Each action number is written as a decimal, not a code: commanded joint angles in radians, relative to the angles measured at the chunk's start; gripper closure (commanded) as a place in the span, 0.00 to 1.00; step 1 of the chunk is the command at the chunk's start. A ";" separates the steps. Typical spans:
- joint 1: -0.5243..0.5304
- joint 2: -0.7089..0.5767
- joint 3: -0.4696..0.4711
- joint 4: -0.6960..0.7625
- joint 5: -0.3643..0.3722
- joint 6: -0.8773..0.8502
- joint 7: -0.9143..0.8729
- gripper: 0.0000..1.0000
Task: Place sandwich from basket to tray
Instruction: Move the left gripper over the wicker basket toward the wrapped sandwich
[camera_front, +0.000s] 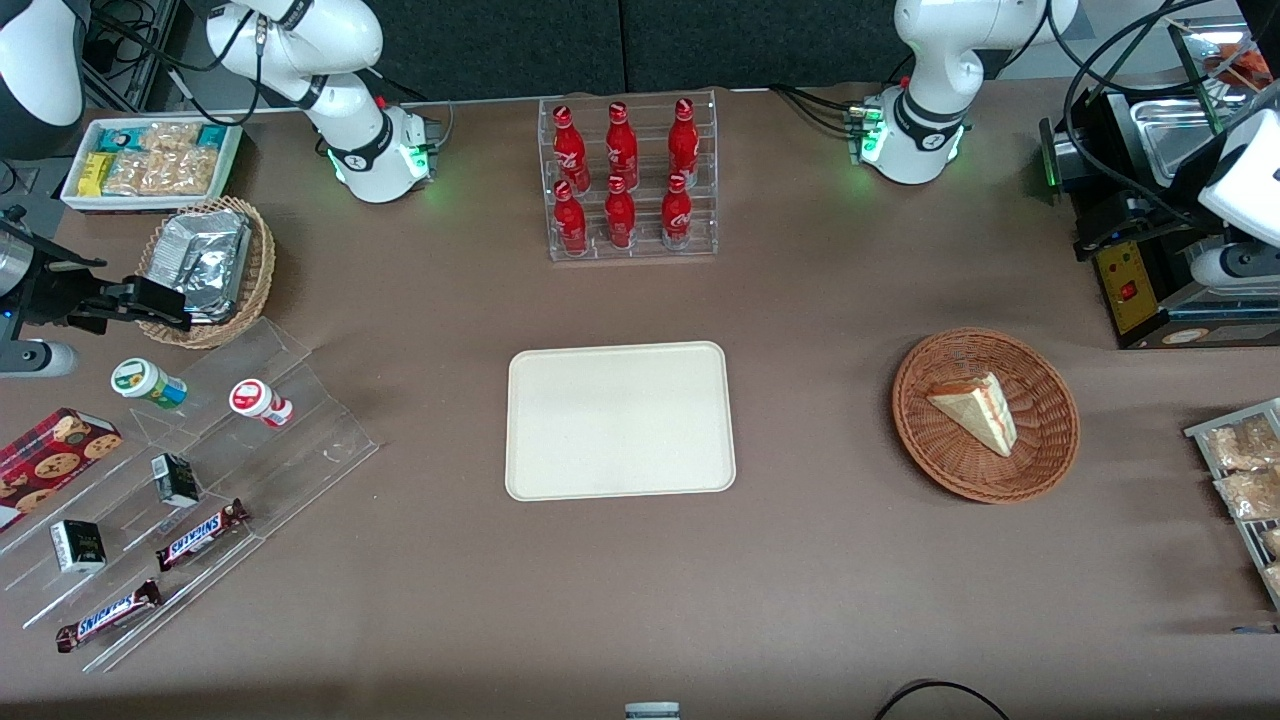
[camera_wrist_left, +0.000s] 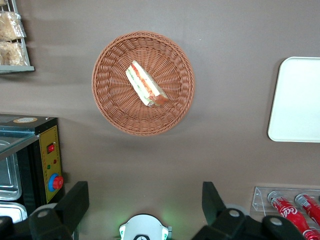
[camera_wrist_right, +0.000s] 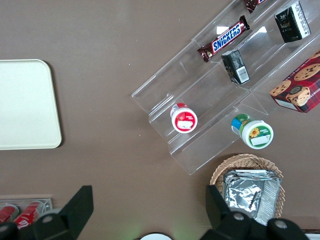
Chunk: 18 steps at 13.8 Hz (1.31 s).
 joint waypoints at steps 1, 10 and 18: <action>-0.018 0.009 0.005 0.013 -0.006 -0.015 0.004 0.00; -0.061 0.060 -0.007 -0.116 0.013 0.115 -0.355 0.00; -0.052 0.059 0.000 -0.430 0.048 0.491 -0.660 0.00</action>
